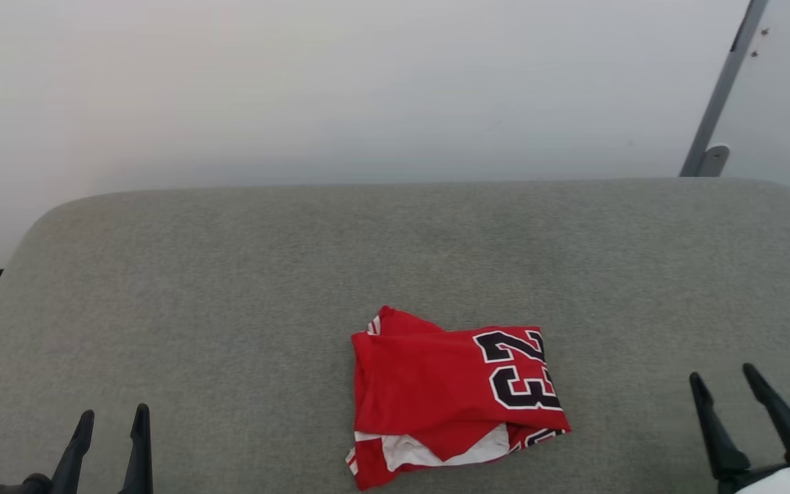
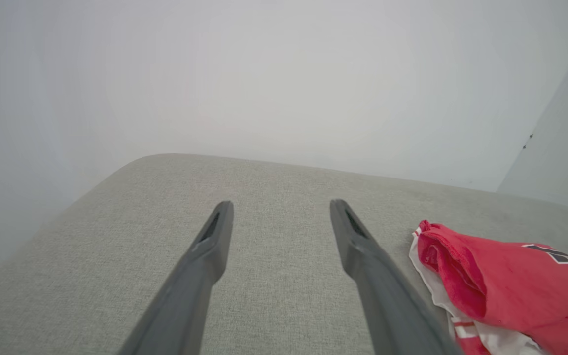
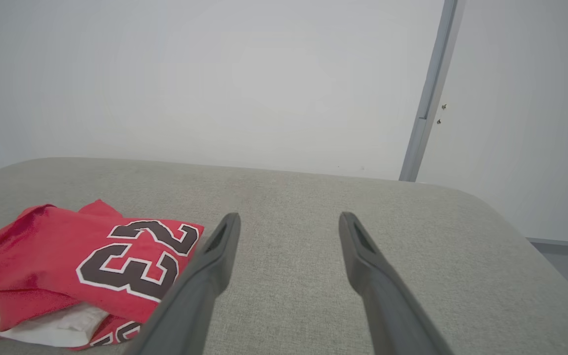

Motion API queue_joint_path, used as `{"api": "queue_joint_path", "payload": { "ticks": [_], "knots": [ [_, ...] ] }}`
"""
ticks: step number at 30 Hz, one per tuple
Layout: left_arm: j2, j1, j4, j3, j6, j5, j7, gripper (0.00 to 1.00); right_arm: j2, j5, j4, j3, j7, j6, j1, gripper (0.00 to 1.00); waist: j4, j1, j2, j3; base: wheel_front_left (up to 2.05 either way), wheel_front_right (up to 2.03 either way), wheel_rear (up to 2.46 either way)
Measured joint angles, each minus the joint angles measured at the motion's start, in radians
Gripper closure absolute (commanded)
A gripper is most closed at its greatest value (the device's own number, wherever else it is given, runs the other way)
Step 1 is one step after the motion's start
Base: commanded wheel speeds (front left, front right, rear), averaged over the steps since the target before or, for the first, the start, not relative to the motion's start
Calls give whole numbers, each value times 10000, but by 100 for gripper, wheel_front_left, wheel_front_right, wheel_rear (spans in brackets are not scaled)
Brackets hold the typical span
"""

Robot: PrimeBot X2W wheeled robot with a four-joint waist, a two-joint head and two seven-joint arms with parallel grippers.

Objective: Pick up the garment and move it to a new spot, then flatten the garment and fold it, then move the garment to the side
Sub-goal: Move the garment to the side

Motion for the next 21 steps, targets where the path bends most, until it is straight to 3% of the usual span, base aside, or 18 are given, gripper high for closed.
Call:
{"api": "queue_joint_path", "payload": {
  "ticks": [7, 21],
  "knots": [
    [42, -5, 180, -150, 0, -113, 0, 0, -468, 928, 1271, 1536, 560, 0, -848, 0, 487, 1, 0, 91, 0, 0, 0],
    [58, -22, 604, -708, 0, -309, 0, 0, -1578, 3883, 2169, 4067, 4707, 0, -3257, 0, 1790, 0, 0, 386, 0, 0, 0]
  ]
}}
